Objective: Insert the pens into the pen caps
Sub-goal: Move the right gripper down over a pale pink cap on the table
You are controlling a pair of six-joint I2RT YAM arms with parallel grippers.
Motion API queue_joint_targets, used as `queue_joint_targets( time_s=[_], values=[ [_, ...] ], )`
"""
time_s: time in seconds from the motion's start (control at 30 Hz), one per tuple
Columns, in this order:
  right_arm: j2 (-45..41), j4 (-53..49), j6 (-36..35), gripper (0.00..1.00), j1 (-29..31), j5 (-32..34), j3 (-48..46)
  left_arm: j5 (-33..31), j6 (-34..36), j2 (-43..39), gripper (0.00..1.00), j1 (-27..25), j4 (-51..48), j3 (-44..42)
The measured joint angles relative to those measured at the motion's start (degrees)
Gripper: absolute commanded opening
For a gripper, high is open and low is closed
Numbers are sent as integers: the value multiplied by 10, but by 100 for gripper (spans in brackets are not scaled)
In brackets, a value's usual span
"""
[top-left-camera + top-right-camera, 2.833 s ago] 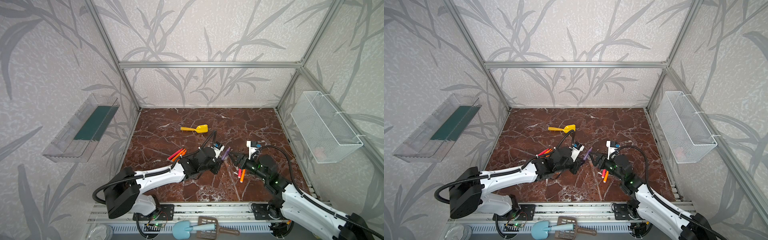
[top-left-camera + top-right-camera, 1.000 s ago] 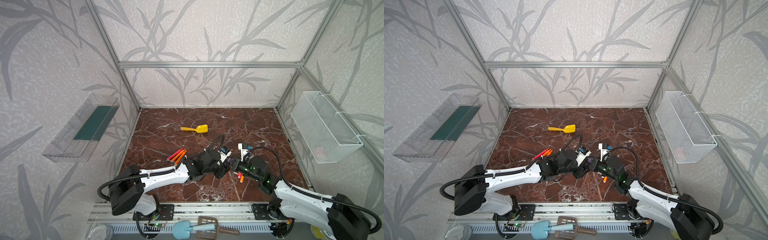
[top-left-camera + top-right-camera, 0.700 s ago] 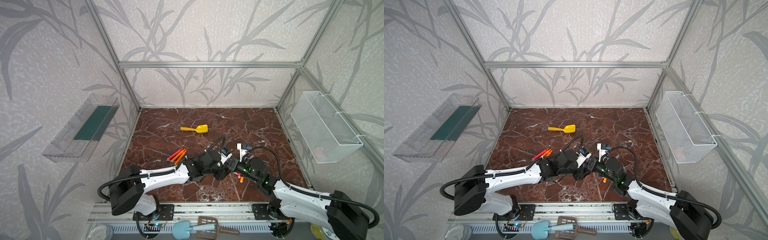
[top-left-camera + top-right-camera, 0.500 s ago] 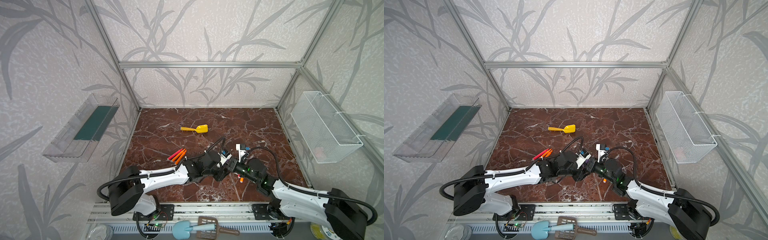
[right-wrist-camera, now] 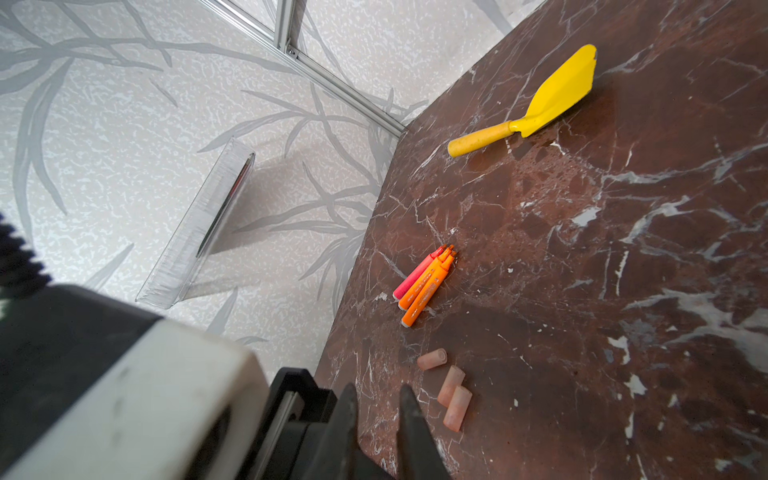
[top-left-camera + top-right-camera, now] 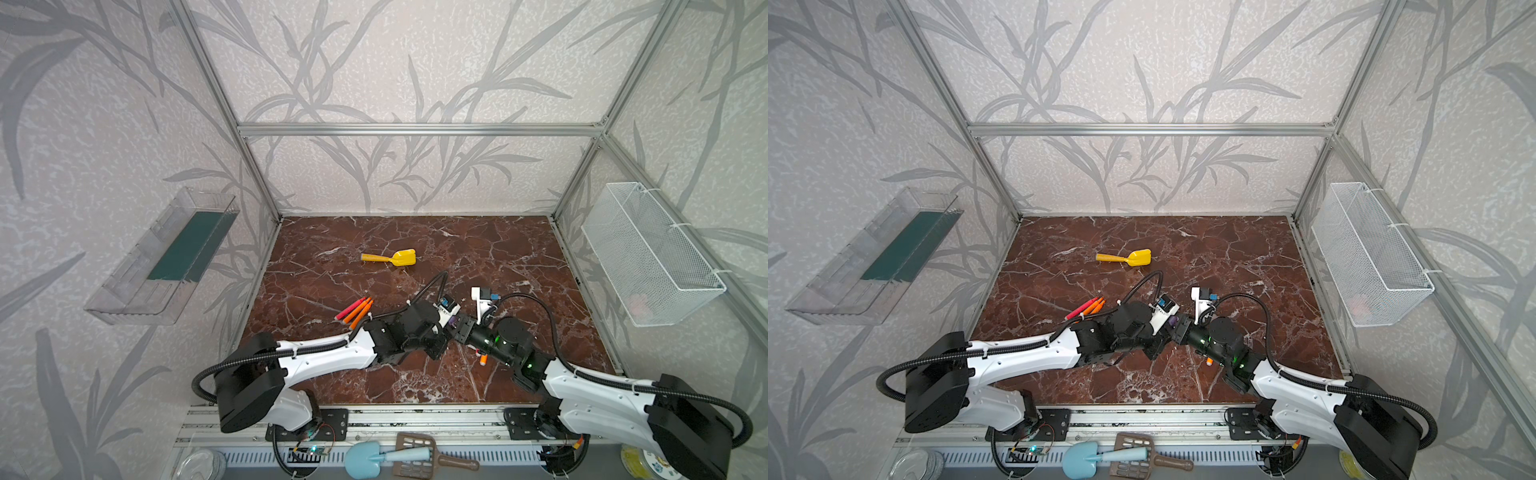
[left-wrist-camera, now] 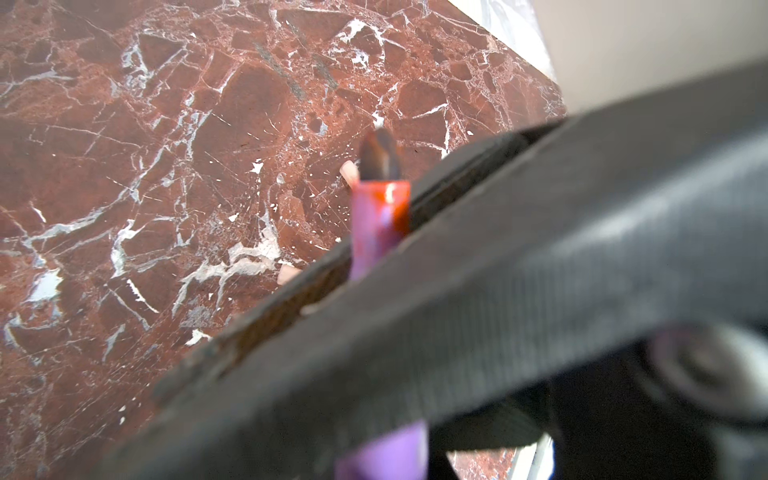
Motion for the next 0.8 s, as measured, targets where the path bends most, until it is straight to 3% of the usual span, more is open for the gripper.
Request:
queue_joint_targets(
  time_s=[0.17,0.3,0.53,0.8],
  values=[
    [-34,-99,-20,48,3,14,28,-52,-8,-13,0,5,9,-12],
    [-78,-233,-54,54,6,43,91,-130,-30,-35,0,33,26,-31],
    [-114,-393,-119,56,7,130,131,-198,-96,-72,0,122,26,-69],
    [0,-510,-182,56,7,188,175,-243,-119,-123,0,128,17,-86]
  ],
)
